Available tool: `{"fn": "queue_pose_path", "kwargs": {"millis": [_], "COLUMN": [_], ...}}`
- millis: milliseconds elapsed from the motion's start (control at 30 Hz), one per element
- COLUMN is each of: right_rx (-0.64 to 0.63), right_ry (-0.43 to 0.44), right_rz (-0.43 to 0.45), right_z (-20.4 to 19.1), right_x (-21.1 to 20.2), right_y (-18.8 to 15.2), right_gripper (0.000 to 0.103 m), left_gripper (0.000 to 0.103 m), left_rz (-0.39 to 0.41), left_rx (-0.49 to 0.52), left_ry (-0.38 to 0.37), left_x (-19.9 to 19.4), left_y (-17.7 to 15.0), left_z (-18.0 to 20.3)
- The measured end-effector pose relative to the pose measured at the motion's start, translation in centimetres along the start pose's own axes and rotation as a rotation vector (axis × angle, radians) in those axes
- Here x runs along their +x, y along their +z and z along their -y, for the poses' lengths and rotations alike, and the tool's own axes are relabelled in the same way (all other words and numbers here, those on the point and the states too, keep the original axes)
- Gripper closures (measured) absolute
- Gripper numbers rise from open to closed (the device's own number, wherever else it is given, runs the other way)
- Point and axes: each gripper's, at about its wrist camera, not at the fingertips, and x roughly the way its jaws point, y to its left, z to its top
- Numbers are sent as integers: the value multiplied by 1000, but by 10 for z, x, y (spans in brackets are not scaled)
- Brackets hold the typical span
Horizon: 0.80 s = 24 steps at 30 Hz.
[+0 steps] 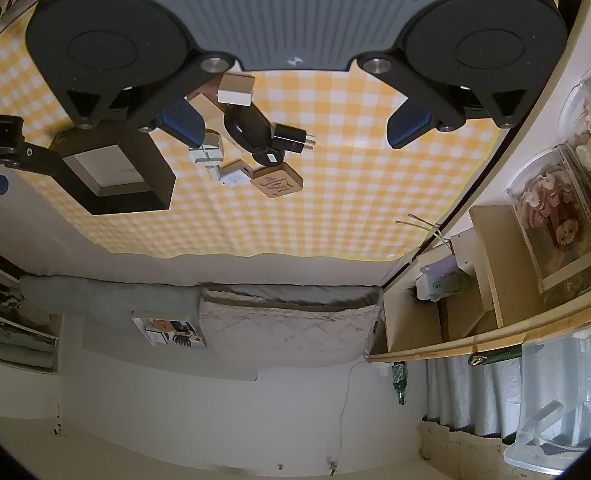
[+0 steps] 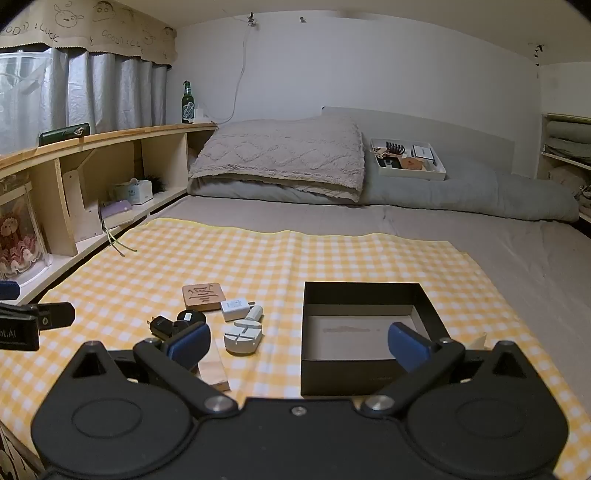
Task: Organize rigid objects
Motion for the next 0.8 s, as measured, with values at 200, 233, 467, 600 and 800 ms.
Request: {"fn": "queue_pose_path", "kwargs": {"millis": [200,233,467,600,800], "right_rx": [2,3,3,2,2], "right_ry": [-2,-1,0,0,-2], "right_rz": [2,2,0,-1,-1], "right_z": [0,0,0,0,0], "right_x": [0,0,0,0,0], "right_y": [0,0,0,0,0], "right_gripper": [0,0,0,0,0], "left_gripper": [0,0,0,0,0], "left_rz": [2,3,-4,-6,-6], "left_rx": [-3,-3,-6,-5,-4], "left_ry": [-1,-1,-1,0,1], "left_x": [-1,-1,1,1,1], "left_y": [0,0,-1,0,0], "left_z": [0,0,-2,-1,-3]}}
